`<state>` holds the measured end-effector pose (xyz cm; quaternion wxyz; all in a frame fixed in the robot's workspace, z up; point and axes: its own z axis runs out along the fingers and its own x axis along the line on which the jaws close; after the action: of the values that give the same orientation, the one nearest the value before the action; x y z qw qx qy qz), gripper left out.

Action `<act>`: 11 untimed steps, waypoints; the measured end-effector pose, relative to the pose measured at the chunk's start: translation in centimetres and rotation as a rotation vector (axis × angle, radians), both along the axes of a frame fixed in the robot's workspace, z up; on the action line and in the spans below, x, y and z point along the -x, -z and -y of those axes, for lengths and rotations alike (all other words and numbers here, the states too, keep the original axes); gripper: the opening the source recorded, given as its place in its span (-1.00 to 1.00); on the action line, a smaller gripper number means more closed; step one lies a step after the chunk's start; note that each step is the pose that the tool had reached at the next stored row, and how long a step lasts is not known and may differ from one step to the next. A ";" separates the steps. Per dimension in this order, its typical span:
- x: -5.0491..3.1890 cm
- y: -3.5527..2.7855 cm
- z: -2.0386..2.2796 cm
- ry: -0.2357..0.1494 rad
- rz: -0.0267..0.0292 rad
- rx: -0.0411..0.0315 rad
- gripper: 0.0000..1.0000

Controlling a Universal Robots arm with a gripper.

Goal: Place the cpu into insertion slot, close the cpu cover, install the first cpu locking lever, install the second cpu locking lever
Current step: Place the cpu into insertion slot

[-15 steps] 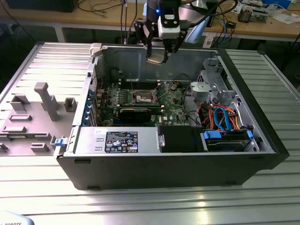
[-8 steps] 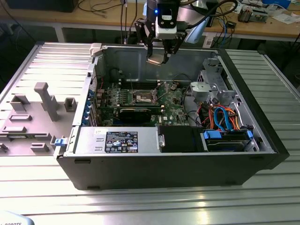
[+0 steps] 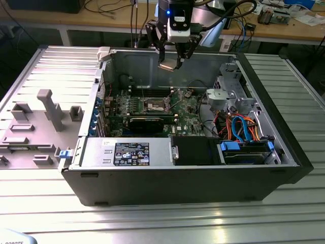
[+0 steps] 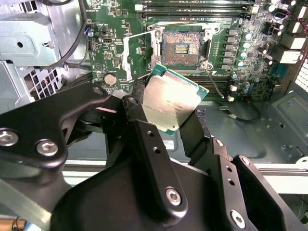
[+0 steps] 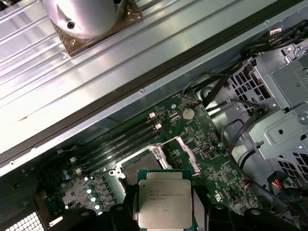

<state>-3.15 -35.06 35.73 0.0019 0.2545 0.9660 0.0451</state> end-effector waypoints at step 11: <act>0.01 0.04 -0.01 0.087 0.0001 0.0000 0.08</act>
<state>-3.16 -35.05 35.68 0.0039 0.2961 0.9541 0.0450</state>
